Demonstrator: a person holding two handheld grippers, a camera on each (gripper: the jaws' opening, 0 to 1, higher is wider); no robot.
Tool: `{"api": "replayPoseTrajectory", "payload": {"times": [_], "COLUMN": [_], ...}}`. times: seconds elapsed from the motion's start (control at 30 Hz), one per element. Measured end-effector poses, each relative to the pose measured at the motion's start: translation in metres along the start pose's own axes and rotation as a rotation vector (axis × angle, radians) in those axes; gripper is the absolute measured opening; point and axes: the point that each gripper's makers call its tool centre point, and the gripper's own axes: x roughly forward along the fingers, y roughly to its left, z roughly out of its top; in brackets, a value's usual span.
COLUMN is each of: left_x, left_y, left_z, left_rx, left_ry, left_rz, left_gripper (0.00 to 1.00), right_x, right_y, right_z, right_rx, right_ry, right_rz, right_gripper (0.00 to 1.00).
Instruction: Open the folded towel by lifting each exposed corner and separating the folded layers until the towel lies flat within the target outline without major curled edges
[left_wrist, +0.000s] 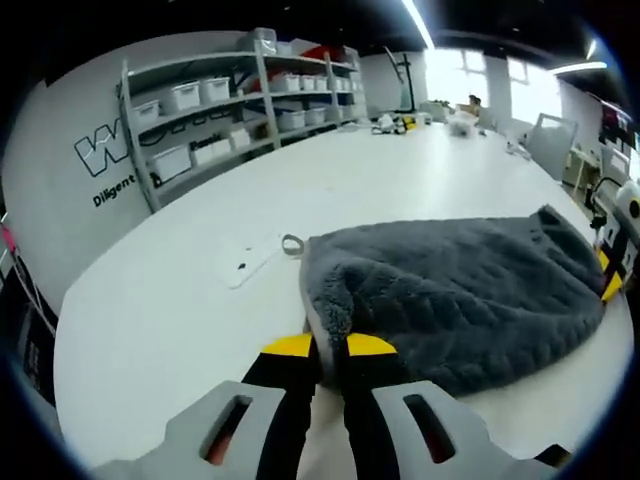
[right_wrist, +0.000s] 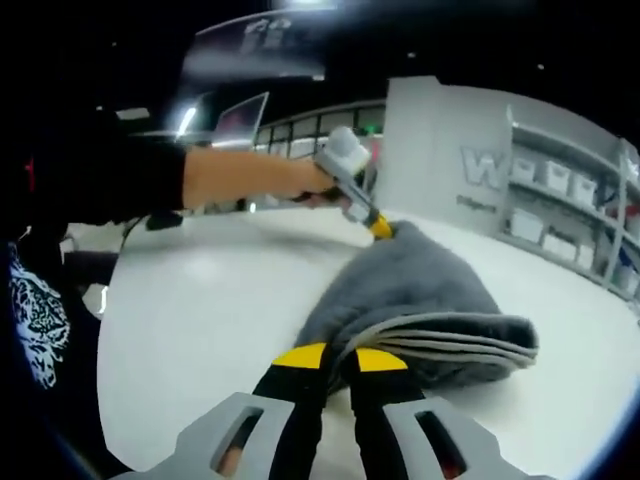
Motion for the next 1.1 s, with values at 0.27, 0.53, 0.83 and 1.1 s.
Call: {"api": "replayPoseTrajectory", "payload": {"times": [0.27,0.53,0.83,1.1], "left_x": [0.012,0.022,0.033,0.04], "left_y": [-0.002,-0.006,-0.016,-0.016], "left_z": [0.008,0.012,0.02,0.022], "left_rx": [0.075,0.128,0.149,0.153], "left_ry": [0.012,0.023,0.029,0.04], "left_rz": [-0.021,-0.03,-0.039,-0.044], "left_gripper": [0.09,0.09,0.1,0.1], "right_x": [0.006,0.018,0.026,0.023], "right_y": [0.013,0.034,0.048,0.05], "right_z": [0.003,0.01,0.015,0.014], "right_rx": [0.009,-0.029,-0.077,-0.072], "right_ry": [-0.017,-0.023,-0.023,-0.03], "right_rz": [0.029,0.071,0.104,0.121], "right_gripper": [0.05,0.05,0.04,0.01]}}
